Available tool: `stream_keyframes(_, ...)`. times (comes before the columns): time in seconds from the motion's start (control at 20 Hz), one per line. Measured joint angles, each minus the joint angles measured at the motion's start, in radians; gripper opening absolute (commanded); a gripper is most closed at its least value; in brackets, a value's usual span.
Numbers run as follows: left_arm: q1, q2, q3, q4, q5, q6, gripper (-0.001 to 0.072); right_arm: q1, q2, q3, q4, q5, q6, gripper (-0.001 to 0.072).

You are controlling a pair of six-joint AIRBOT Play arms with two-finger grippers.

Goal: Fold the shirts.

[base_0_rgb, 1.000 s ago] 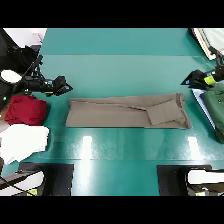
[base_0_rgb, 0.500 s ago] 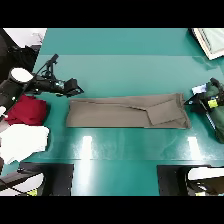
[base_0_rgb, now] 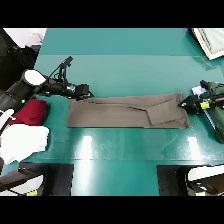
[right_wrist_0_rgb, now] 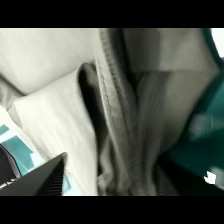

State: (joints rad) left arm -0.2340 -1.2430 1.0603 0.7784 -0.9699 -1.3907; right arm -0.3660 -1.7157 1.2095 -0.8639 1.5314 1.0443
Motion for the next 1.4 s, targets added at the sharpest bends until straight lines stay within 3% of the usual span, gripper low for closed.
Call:
stream_keyframes(0.1,-0.025,-0.010,0.001,0.008,0.014,-0.016,0.0025,0.019,-0.002,-0.001,-0.002,0.008,-0.008,0.0091)
stream_keyframes(0.15,-0.039,-0.021,0.002,0.011,0.019,-0.024,0.0025,0.032,0.000,-0.001,0.006,0.019,-0.009,0.0027)
stream_keyframes(0.4,-0.137,-0.155,0.061,0.023,0.037,-0.044,0.0025,0.064,0.068,-0.001,0.020,0.031,-0.010,0.0018)
stream_keyframes(0.65,-0.254,-0.381,0.272,0.024,0.043,-0.049,0.0025,0.126,0.225,0.026,0.027,0.029,0.076,0.0017)
stream_keyframes(0.95,-0.338,-0.584,0.487,0.022,0.042,-0.052,0.0025,0.287,0.327,0.269,0.034,0.069,0.234,0.0017)
stream_keyframes(1.4,-0.355,-0.646,0.532,0.024,0.081,-0.071,0.0025,0.572,0.244,0.631,0.034,0.095,0.362,0.0017)
